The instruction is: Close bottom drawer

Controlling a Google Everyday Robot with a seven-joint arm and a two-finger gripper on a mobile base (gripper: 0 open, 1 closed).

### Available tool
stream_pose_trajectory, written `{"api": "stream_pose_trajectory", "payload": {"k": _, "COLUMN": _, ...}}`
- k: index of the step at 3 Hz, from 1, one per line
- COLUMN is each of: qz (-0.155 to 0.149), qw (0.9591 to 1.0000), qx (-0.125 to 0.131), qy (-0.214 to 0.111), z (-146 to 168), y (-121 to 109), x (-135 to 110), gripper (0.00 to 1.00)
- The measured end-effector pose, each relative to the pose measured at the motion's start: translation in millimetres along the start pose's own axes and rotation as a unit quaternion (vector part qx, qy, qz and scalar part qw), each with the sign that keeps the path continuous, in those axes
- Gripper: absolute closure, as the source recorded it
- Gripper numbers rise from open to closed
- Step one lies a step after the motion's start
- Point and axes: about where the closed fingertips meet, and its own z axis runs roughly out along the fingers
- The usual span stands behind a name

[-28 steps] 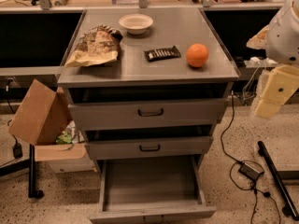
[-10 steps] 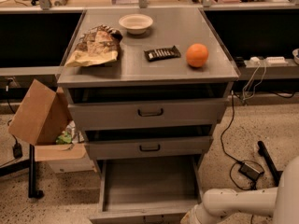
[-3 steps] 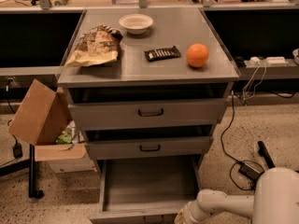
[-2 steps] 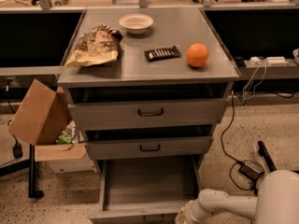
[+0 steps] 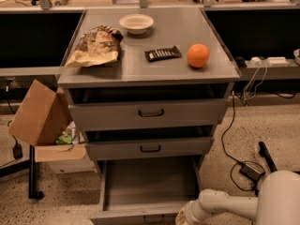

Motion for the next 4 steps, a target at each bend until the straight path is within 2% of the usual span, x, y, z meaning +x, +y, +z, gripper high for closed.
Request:
{"api": "stream_pose_trajectory", "payload": {"k": 2, "qz": 0.000, "qw": 1.0000, "qx": 0.000, "qy": 0.000, "z": 0.0, "y": 0.0, "x": 0.0, "gripper": 0.03}}
{"api": "stream_pose_trajectory", "payload": {"k": 4, "qz": 0.000, "qw": 1.0000, "qx": 0.000, "qy": 0.000, "z": 0.1, "y": 0.1, "x": 0.0, "gripper": 0.00}}
